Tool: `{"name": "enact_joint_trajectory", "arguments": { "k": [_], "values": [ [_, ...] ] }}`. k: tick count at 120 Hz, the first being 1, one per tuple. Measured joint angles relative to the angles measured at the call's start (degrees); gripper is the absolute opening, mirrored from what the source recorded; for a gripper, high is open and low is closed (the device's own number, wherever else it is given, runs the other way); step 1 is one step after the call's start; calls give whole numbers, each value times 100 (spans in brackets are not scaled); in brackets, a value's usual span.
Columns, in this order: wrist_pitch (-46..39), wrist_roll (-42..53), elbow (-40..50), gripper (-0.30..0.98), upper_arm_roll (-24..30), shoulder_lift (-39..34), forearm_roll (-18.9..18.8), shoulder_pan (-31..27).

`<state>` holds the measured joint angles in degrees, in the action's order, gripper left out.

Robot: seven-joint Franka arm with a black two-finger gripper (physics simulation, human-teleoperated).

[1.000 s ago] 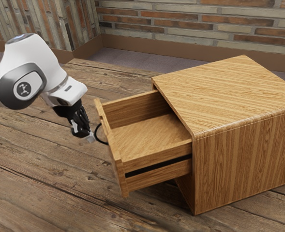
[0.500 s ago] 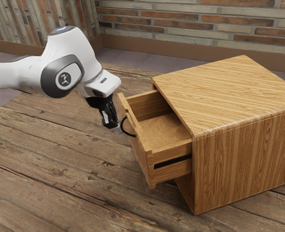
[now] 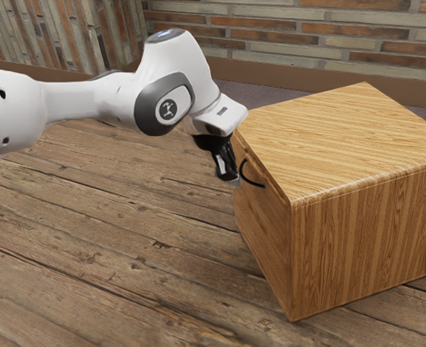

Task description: Push the drawer handle with one arm to close the drawer

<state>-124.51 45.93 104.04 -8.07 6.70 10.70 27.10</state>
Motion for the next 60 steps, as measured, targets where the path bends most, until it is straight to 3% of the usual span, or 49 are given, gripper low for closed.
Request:
{"name": "enact_joint_trajectory", "arguments": {
  "k": [16,29,36,43,60],
  "values": [
    [20,-3,93,-10,-36,-87,121,16],
    [44,-87,1429,-7,-239,-1427,130,207],
    [191,-254,1736,6,-277,-2074,-248,13],
    [767,-640,1224,19,-411,-2355,-784,-41],
    [1940,-1473,-365,42,-757,-1903,-1504,-197]
  ]
}}
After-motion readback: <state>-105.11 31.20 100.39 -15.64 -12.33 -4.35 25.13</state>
